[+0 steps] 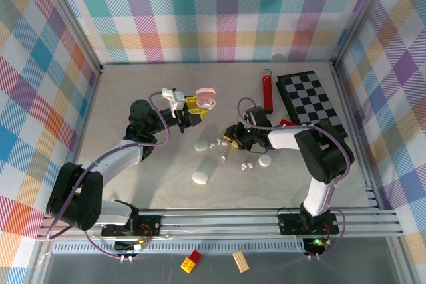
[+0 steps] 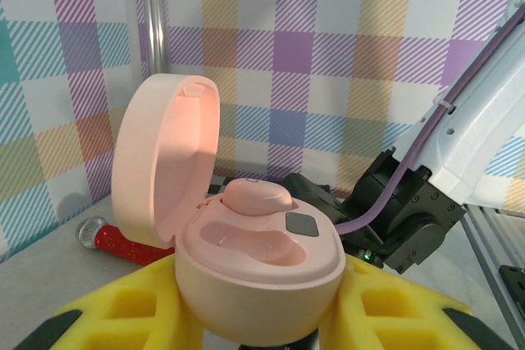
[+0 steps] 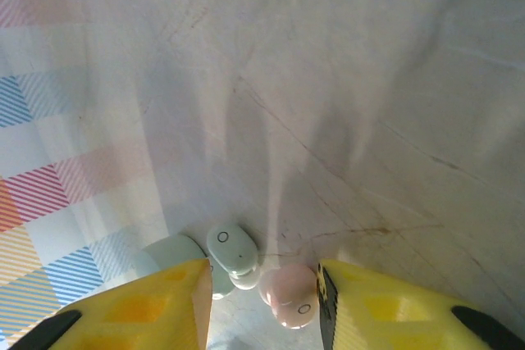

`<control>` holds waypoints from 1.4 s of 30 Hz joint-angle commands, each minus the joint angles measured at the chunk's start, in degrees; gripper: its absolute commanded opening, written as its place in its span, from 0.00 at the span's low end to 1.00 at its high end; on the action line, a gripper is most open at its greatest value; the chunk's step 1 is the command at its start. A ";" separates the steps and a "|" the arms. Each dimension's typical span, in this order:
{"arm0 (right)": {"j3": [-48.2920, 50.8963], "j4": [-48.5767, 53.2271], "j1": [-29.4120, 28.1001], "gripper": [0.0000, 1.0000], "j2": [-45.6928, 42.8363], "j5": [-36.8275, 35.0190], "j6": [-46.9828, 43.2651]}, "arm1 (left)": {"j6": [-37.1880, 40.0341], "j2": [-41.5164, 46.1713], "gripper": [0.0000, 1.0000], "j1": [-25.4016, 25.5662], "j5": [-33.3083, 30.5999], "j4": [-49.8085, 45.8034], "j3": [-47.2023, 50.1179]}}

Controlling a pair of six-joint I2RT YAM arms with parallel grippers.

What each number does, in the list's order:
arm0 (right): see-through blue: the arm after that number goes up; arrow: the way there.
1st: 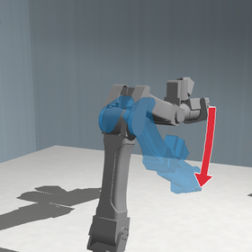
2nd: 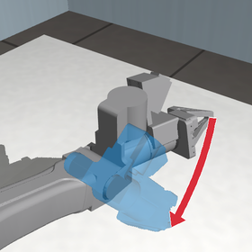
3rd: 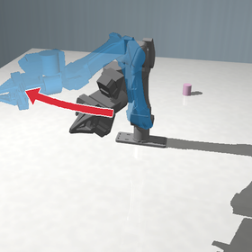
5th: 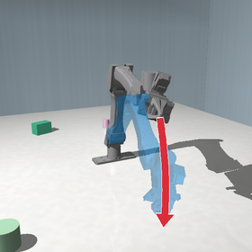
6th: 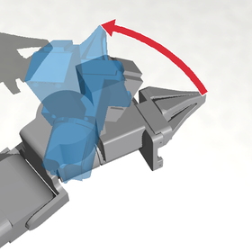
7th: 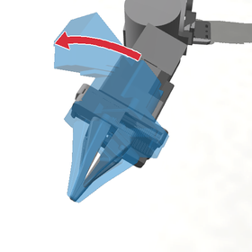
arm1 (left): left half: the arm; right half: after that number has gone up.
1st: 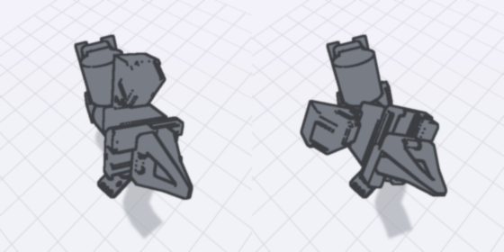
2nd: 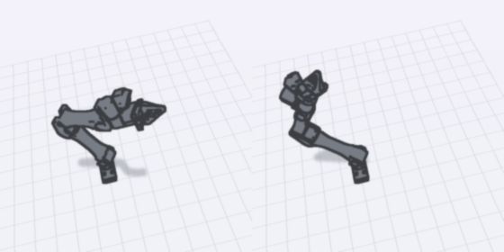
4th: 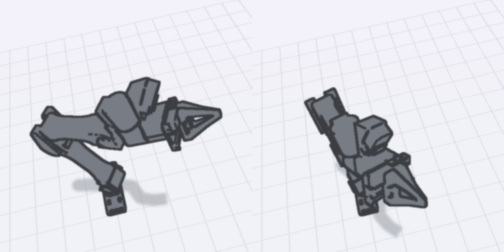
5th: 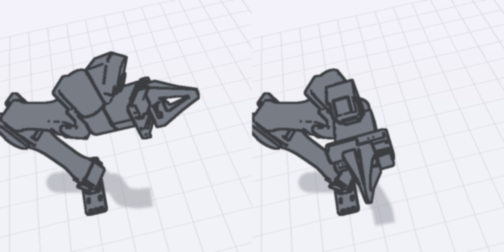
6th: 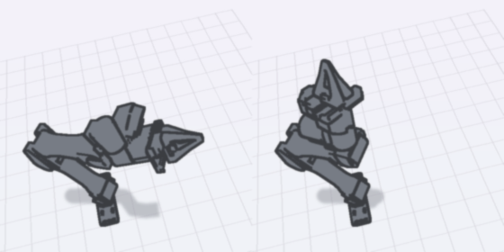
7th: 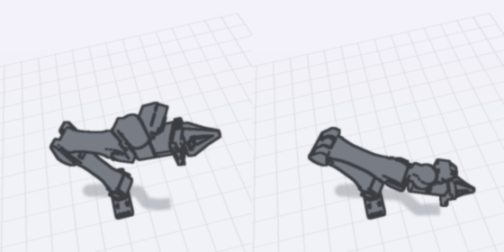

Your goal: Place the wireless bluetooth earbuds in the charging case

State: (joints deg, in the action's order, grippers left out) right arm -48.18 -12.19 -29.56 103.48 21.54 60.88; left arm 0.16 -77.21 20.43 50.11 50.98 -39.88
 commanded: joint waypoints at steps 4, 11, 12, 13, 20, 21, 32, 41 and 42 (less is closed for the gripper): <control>-2.61 2.27 -0.05 0.38 1.11 5.57 -4.60 | 1.35 1.62 0.32 -0.65 1.80 0.96 0.42; -3.48 8.06 -0.54 0.38 0.42 3.84 -7.68 | 1.31 1.78 0.32 -0.65 1.75 1.06 0.59; -3.50 8.81 -0.71 0.38 0.19 3.31 -7.93 | 1.31 1.76 0.32 -0.65 1.87 1.05 0.59; -3.50 9.46 -0.91 0.38 0.10 2.84 -8.05 | 1.28 1.80 0.32 -0.65 1.90 1.08 0.59; -5.34 10.92 -1.99 0.35 2.20 2.46 -7.79 | 1.02 1.40 0.32 -0.65 1.94 1.71 0.77; -5.68 11.20 -1.99 0.35 2.40 2.30 -7.76 | 1.02 1.53 0.32 -0.65 1.93 1.75 0.77; -7.93 13.51 -1.90 0.31 4.59 0.34 -8.31 | 1.07 1.94 0.32 -0.65 2.09 1.66 1.14; -8.88 14.25 -1.90 0.25 5.69 0.00 -9.10 | 1.08 2.00 0.31 -0.74 2.10 1.62 1.12; -8.89 14.44 -1.90 0.25 5.59 -0.14 -9.28 | 1.09 2.03 0.31 -0.74 2.04 1.59 1.12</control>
State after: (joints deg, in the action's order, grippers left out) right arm -56.12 1.48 -31.38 107.35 23.16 53.06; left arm 0.86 -76.73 20.43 50.52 51.00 -39.44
